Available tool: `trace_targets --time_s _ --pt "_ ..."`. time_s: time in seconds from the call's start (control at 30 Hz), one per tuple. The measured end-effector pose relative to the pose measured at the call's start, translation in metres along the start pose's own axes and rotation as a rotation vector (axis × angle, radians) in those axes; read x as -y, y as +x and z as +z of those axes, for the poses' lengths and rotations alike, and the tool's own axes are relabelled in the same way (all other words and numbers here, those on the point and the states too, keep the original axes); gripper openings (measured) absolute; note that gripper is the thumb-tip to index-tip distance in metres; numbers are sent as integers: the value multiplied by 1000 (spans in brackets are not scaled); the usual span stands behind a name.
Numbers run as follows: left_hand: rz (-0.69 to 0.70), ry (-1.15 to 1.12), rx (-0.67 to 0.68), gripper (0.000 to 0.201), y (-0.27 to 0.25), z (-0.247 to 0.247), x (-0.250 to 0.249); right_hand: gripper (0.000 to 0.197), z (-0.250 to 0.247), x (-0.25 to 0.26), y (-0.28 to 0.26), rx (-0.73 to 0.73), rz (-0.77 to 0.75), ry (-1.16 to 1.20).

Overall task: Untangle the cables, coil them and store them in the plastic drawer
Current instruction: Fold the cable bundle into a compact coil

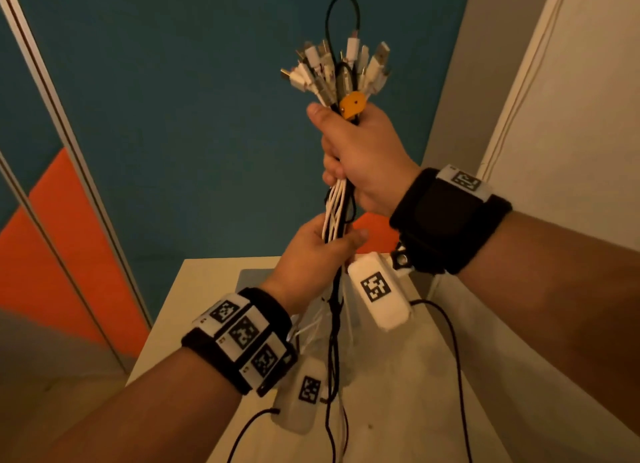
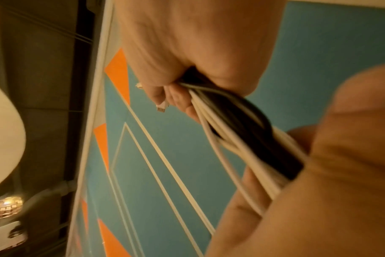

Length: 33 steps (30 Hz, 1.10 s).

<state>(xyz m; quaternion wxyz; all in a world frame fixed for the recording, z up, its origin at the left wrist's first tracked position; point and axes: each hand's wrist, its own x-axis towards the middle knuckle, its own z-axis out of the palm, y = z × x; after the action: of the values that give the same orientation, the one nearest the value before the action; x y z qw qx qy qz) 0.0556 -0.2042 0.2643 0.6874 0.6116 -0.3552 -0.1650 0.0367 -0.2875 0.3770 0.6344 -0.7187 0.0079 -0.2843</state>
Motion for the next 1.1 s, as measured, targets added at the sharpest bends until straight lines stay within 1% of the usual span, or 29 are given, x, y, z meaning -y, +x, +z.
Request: trace_targets --time_s 0.1,0.13,0.2,0.27,0.33,0.37,0.43,0.47,0.5,0.6,0.7,0.8,0.87,0.93,0.97,1.03,1.07,1.1 --pt "-34 -29 -91 30 8 4 3 32 -2 -6 11 -49 50 6" --pt "-35 -29 -99 31 10 3 5 32 -1 -6 14 -55 59 12" --pt "-33 38 -60 23 8 2 10 32 0 -5 18 -60 64 19" --pt "-62 70 7 15 0 0 12 31 0 0 22 -65 59 24" --pt "-88 65 18 9 -2 -1 16 30 -2 3 26 -82 61 34" --pt "-85 66 3 4 -1 -1 16 30 -3 4 27 -93 64 47" --pt "-65 61 -50 13 4 -2 16 31 -5 7 31 -108 70 85" --pt "-59 49 -64 14 5 -3 16 31 -5 8 32 -109 70 99" --pt "-50 36 -58 14 5 -4 17 31 -5 11 33 -106 67 104" --pt "-73 40 24 28 -1 -5 24 30 -7 16 35 -86 35 86" --pt "-100 75 -53 27 -1 -5 30 29 -9 17 36 -105 2 92" --pt "-58 150 -169 24 7 -2 25 32 -10 26 39 -136 -53 105" --pt "-28 158 -187 23 10 2 19 35 -11 33 40 -136 -86 86" --pt "-7 128 -140 25 7 5 13 37 -12 38 40 -104 -108 60" --pt "-8 109 -79 32 4 5 9 37 -13 40 40 -89 -115 45" --pt "-40 123 82 55 3 -7 9 34 -18 44 38 -74 -112 31" --pt "-48 138 133 65 4 -16 6 32 -21 46 38 -71 -103 35" --pt "-41 143 133 75 6 -26 0 30 -24 49 39 -74 -93 38"
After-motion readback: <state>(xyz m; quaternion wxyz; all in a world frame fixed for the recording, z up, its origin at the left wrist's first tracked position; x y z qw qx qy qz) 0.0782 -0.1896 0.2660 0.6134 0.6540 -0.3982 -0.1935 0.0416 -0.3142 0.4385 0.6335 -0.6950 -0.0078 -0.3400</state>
